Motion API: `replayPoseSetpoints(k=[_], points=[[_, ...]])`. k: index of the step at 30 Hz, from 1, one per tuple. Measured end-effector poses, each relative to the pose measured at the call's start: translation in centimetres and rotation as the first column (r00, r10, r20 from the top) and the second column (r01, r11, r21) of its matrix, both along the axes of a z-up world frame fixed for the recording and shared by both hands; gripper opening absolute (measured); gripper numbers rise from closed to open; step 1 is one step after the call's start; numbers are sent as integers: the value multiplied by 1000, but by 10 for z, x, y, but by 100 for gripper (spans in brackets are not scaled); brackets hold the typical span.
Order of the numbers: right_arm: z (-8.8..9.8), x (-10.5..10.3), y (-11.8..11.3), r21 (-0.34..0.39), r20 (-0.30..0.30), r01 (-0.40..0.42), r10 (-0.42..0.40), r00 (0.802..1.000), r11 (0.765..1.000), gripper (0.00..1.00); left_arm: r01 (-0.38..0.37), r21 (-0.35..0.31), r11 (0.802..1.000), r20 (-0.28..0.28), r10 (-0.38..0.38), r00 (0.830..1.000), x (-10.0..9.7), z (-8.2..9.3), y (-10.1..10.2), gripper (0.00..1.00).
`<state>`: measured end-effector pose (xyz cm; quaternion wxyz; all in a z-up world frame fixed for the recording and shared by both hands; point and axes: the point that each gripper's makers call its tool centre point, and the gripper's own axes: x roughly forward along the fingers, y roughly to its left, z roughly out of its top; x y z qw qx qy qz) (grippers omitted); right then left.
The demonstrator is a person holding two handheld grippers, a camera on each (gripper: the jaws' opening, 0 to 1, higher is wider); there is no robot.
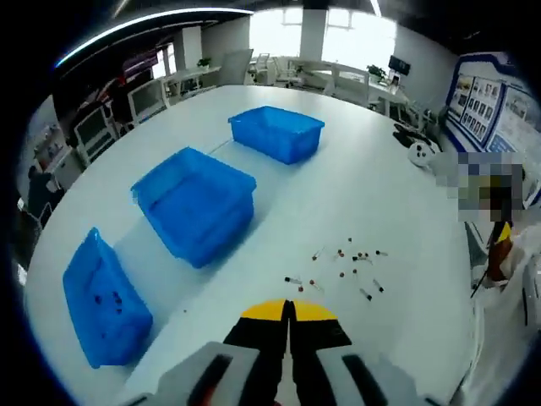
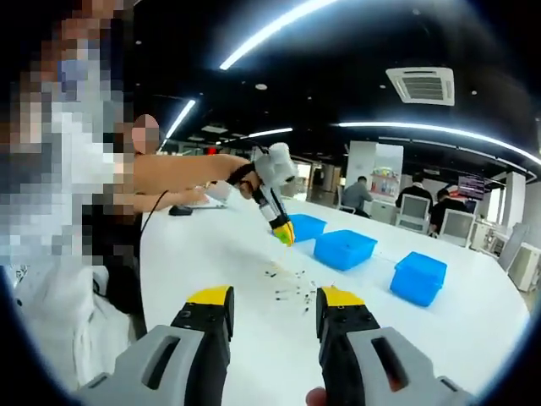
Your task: Pick up the resistors one by one and place each resistor into its matching bin, sorting the parts by color and model until every resistor is separated into the correct bin for its type
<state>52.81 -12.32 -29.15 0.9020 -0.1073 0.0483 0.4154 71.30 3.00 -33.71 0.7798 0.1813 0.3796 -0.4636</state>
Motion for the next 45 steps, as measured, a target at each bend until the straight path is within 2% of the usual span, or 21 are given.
replayPoseSetpoints(k=[3,5,8,11,12,14,16,17,19,21,22,26,30,40,42,43,45], points=[[1,-1,0,4,0,2,-2,1000,1000,41,-32,-114,993,43,37,998,-11,23,7,4],[1,-2,0,8,-2,3,-3,1000,1000,41,-58,-194,979,71,73,995,-19,36,14,4],[1,-2,0,8,-5,7,-7,1000,1000,41,-71,-260,963,115,104,988,-35,46,28,4],[1,-3,-1,11,-6,13,-13,1000,1000,41,-85,-337,938,145,141,979,-54,57,38,4],[2,-2,-2,11,-6,18,-18,1000,1000,41,-93,-373,923,148,158,976,-62,61,42,4],[3,-2,-3,15,-5,22,-22,1000,1000,41,-98,-410,907,166,179,970,-72,66,47,4],[5,-2,-4,21,-3,27,-27,1000,999,41,-111,-463,880,175,213,961,-82,72,53,4],[6,-2,-3,31,-5,27,-27,1000,999,40,-100,-487,868,197,221,955,-88,76,55,4],[9,-3,-3,46,-6,27,-26,1000,999,40,-101,-555,825,197,248,948,-100,85,57,4],[11,-2,-4,61,-6,30,-29,1000,998,40,-90,-603,793,222,275,935,-108,91,60,4],[13,-1,-5,69,-5,34,-34,999,997,40,-89,-607,790,228,280,932,-111,91,62,4],[17,3,-9,96,-12,53,-52,999,994,40,-101,-658,746,247,341,907,-110,96,66,4],[18,7,-12,112,-20,74,-72,997,991,40,-138,-670,729,235,385,893,-93,94,69,4],[24,14,-23,151,-30,113,-110,993,982,40,-143,-648,748,268,400,877,-47,94,45,4],[24,15,-26,158,-35,121,-117,993,980,40,-160,-625,764,266,401,877,-34,91,38,4],[24,16,-27,160,-37,125,-120,992,979,40,-169,-599,783,274,398,876,-24,87,34,4],[24,17,-28,165,-41,130,-125,991,978,40,-164,-588,792,283,392,876,-13,87,27,4]])
